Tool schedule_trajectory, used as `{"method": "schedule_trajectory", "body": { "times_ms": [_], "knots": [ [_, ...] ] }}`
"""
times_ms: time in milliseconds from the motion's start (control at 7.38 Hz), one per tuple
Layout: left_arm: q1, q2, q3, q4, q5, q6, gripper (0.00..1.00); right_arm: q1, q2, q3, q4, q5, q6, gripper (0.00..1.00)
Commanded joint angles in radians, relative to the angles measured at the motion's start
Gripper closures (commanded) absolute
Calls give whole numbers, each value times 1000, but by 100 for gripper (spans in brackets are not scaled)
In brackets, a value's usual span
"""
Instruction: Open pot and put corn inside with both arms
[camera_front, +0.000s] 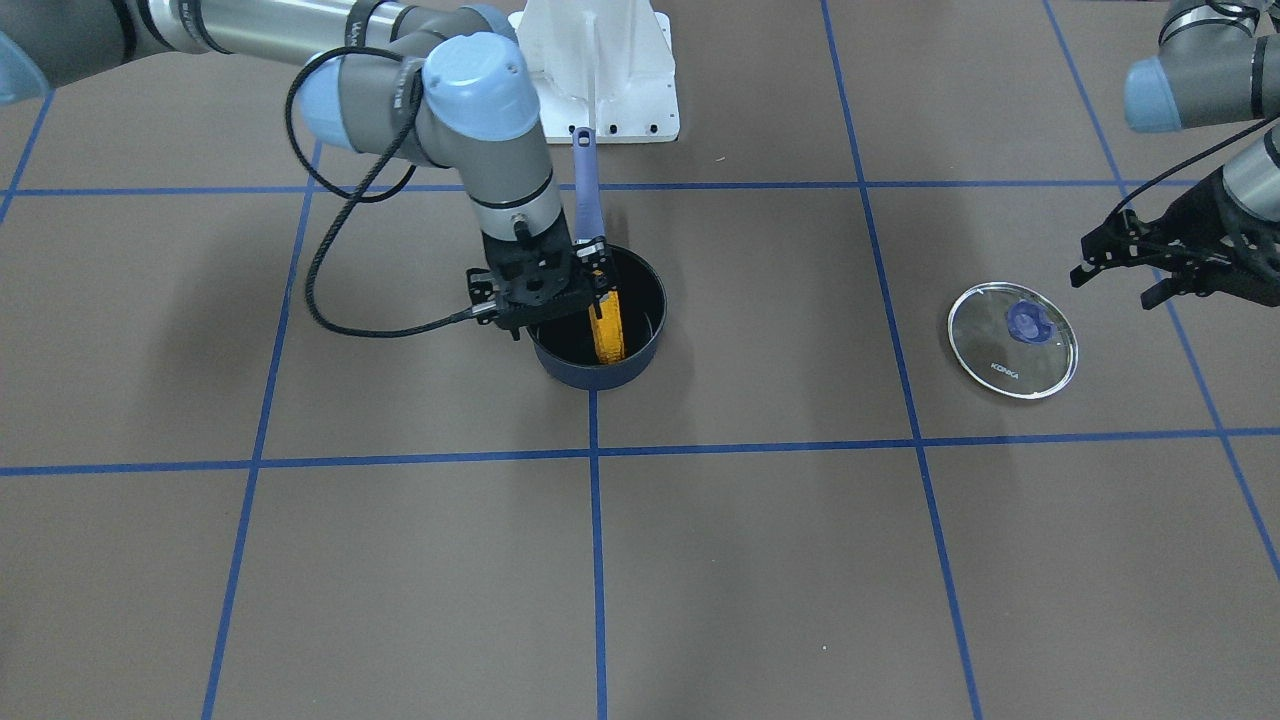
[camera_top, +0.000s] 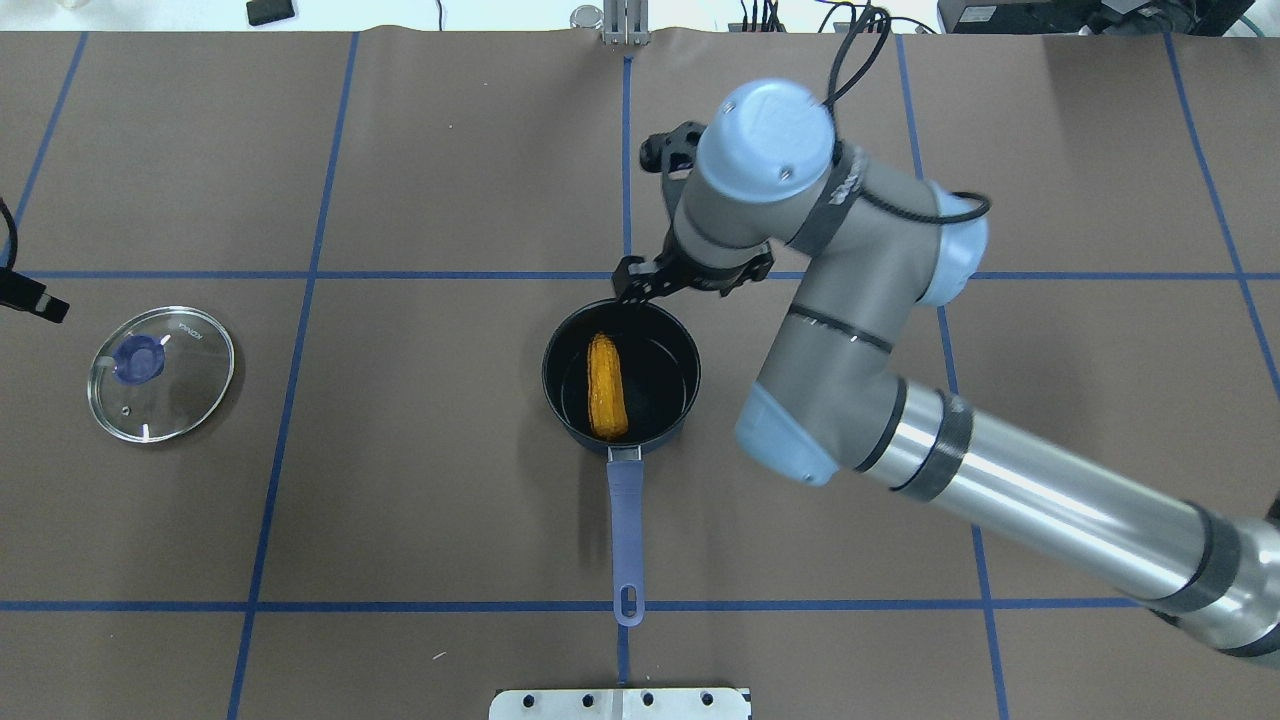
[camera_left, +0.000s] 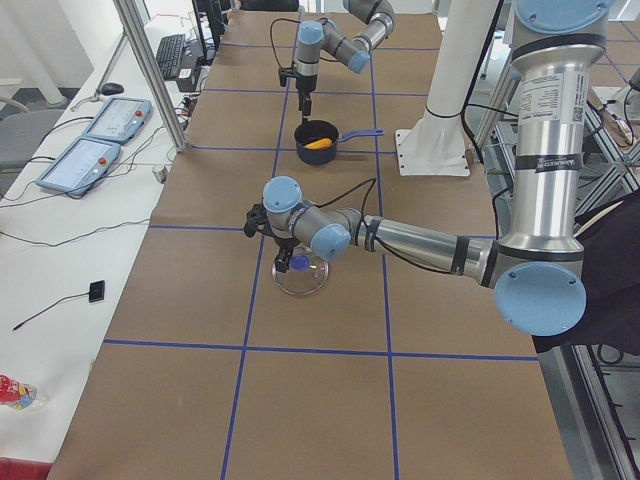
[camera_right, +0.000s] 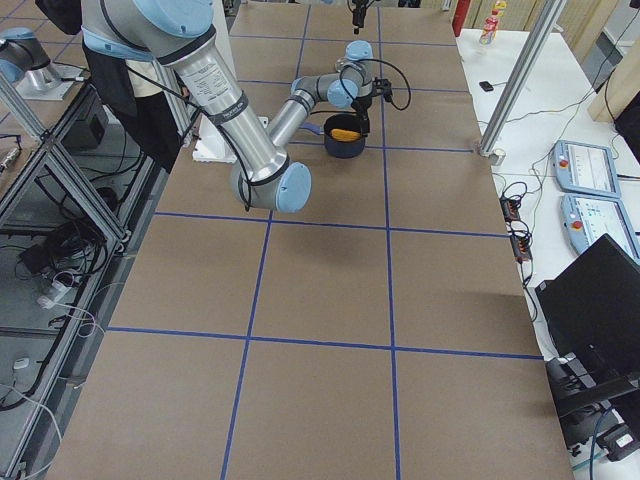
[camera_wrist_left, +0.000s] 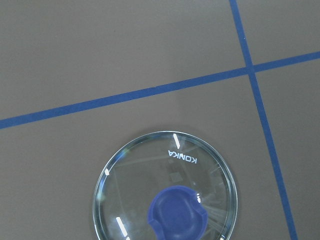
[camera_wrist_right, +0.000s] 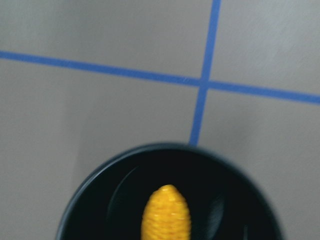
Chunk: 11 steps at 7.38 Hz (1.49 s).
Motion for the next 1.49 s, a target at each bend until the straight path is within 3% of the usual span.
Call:
{"method": "schedule_trajectory", "body": {
  "times_ms": [0,136,271,678,814,949,1356],
  "knots": [
    [-88,-3,-28,169,-15,190,2,210,-128,34,1,195,-172,0],
    [-123,-21,-30,232,-17,267,2,316,-199,63,0,265,-334,0],
    [-164,-61,-31,331,-17,350,2,411,-295,83,0,334,-380,0],
    [-290,-167,-21,612,-6,626,2,684,-481,46,-11,391,-749,0],
    [-307,-170,-15,619,-5,645,2,760,-513,13,-35,441,-774,0],
    [-329,-171,13,618,-5,695,2,802,-578,8,-34,452,-826,0],
    [-372,-165,53,615,-6,755,2,888,-632,4,-34,451,-856,0]
  ]
}}
